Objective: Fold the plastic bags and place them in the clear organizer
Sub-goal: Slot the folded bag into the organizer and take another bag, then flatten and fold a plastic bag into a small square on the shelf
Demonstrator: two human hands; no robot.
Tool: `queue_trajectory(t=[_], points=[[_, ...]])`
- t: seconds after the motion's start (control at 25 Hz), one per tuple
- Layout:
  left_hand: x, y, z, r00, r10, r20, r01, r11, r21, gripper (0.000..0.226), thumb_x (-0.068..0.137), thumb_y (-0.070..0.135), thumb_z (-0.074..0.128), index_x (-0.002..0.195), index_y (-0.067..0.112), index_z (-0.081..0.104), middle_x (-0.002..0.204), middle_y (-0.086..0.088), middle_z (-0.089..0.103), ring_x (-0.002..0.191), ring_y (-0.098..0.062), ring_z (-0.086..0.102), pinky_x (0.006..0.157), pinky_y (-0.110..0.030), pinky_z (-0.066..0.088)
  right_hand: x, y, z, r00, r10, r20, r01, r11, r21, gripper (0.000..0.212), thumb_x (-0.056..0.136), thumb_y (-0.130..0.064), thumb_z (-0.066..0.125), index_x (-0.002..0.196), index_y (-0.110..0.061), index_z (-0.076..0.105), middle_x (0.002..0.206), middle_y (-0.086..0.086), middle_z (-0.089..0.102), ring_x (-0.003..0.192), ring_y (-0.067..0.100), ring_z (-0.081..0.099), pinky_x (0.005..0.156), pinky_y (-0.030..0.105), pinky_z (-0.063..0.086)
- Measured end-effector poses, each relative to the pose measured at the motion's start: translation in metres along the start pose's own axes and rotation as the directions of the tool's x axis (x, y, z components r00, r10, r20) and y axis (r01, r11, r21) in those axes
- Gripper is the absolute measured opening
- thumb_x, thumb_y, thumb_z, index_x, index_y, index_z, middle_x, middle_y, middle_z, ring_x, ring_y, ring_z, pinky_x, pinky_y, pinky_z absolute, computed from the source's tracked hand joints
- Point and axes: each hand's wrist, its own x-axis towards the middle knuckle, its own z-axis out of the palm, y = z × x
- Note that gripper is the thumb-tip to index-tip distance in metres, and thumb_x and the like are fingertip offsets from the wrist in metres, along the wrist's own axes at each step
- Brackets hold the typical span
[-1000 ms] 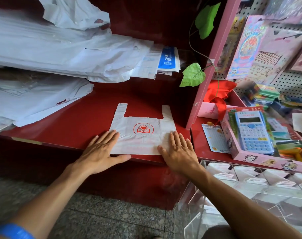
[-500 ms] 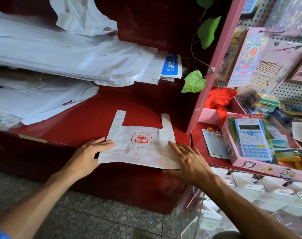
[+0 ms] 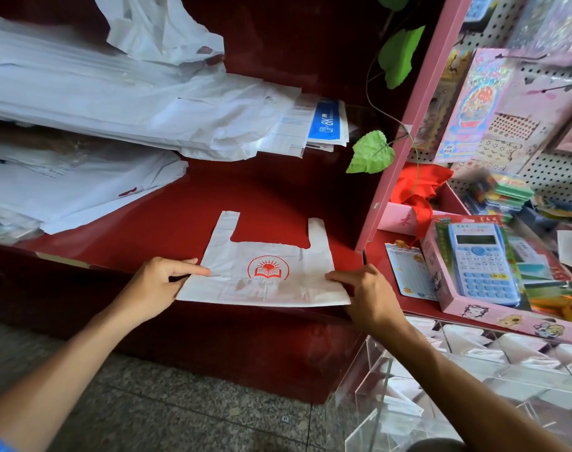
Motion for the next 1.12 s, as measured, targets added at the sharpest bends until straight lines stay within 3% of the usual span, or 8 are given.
queue_trajectory(t=[0.12, 0.24, 0.4, 0.6, 0.72, 0.84, 0.96, 1.12], points=[[-0.001, 0.010, 0.000, 0.999, -0.036, -0.033, 0.034, 0.997, -0.075, 0.039, 0.084, -0.006, 0.070, 0.089, 0.032, 0.076, 0.099, 0.019, 0.072, 0.098, 0.017, 0.061, 0.083, 0.002, 0.040, 0.005, -0.003, -0.004, 0.988, 0.155, 0.019, -0.154, 0.957, 0.246, 0.016, 0.084, -0.019, 0.075, 0.096, -0.028, 0.079, 0.084, -0.008, 0.076, 0.075, 0.013, 0.070, 0.066, 0.034, 0.055], [-0.002, 0.020, 0.004, 0.987, -0.110, -0.117, 0.093, 0.985, -0.146, 0.023, 0.086, 0.003, 0.071, 0.083, 0.025, 0.074, 0.072, 0.028, 0.070, 0.076, 0.017, 0.063, 0.070, 0.001, 0.043, 0.015, -0.007, -0.008, 0.925, 0.373, 0.073, -0.373, 0.855, 0.359, 0.006, 0.086, -0.029, 0.074, 0.084, -0.024, 0.077, 0.074, -0.009, 0.071, 0.069, 0.012, 0.065, 0.065, 0.033, 0.052], [0.002, 0.025, 0.011, 0.956, -0.201, -0.211, 0.168, 0.972, -0.165, 0.025, 0.086, 0.010, 0.073, 0.085, 0.035, 0.069, 0.071, 0.021, 0.070, 0.077, 0.009, 0.066, 0.079, -0.020, 0.050, 0.024, -0.012, -0.005, 0.868, 0.488, 0.096, -0.485, 0.785, 0.386, 0.008, 0.085, -0.021, 0.074, 0.079, -0.026, 0.074, 0.075, -0.010, 0.070, 0.072, 0.011, 0.063, 0.066, 0.026, 0.050], [0.004, 0.030, 0.015, 0.937, -0.264, -0.229, 0.236, 0.961, -0.141, 0.022, 0.083, 0.018, 0.077, 0.102, 0.025, 0.067, 0.085, 0.004, 0.074, 0.083, -0.010, 0.068, 0.070, -0.022, 0.047, 0.026, -0.018, -0.007, 0.831, 0.543, 0.117, -0.544, 0.753, 0.369, 0.020, 0.084, -0.013, 0.071, 0.097, -0.024, 0.060, 0.084, -0.007, 0.067, 0.079, 0.014, 0.063, 0.067, 0.028, 0.049], [0.006, 0.029, 0.015, 0.932, -0.283, -0.227, 0.268, 0.958, -0.098, 0.014, 0.081, 0.020, 0.079, 0.092, 0.024, 0.071, 0.084, 0.002, 0.074, 0.082, -0.015, 0.070, 0.070, -0.027, 0.050, 0.028, -0.021, -0.007, 0.844, 0.521, 0.128, -0.534, 0.796, 0.284, 0.019, 0.085, -0.010, 0.063, 0.094, -0.028, 0.060, 0.082, -0.008, 0.065, 0.077, 0.018, 0.061, 0.066, 0.029, 0.046], [0.006, 0.028, 0.015, 0.938, -0.260, -0.229, 0.264, 0.964, -0.014, 0.009, 0.078, 0.026, 0.080, 0.078, 0.030, 0.071, 0.074, 0.011, 0.074, 0.079, -0.011, 0.070, 0.082, -0.036, 0.055, 0.027, -0.025, -0.008, 0.868, 0.481, 0.119, -0.496, 0.843, 0.210, 0.021, 0.085, -0.011, 0.060, 0.086, -0.031, 0.068, 0.075, -0.017, 0.058, 0.079, 0.017, 0.059, 0.073, 0.032, 0.050], [0.004, 0.030, 0.016, 0.951, -0.223, -0.212, 0.234, 0.972, 0.027, 0.011, 0.072, 0.036, 0.076, 0.081, 0.040, 0.070, 0.069, 0.020, 0.070, 0.073, -0.007, 0.068, 0.085, -0.039, 0.054, 0.026, -0.025, -0.007, 0.892, 0.437, 0.115, -0.451, 0.879, 0.154, 0.018, 0.086, -0.015, 0.062, 0.086, -0.028, 0.074, 0.071, -0.020, 0.055, 0.080, 0.017, 0.060, 0.079, 0.032, 0.051], [0.004, 0.033, 0.014, 0.939, -0.216, -0.268, 0.229, 0.973, 0.016, 0.009, 0.077, 0.036, 0.076, 0.078, 0.027, 0.074, 0.072, 0.011, 0.070, 0.076, -0.016, 0.067, 0.078, -0.034, 0.052, 0.026, -0.030, -0.006, 0.870, 0.492, 0.034, -0.490, 0.853, 0.179, 0.020, 0.085, -0.014, 0.058, 0.095, -0.023, 0.073, 0.086, -0.005, 0.068, 0.088, 0.023, 0.064, 0.079, 0.033, 0.051]])
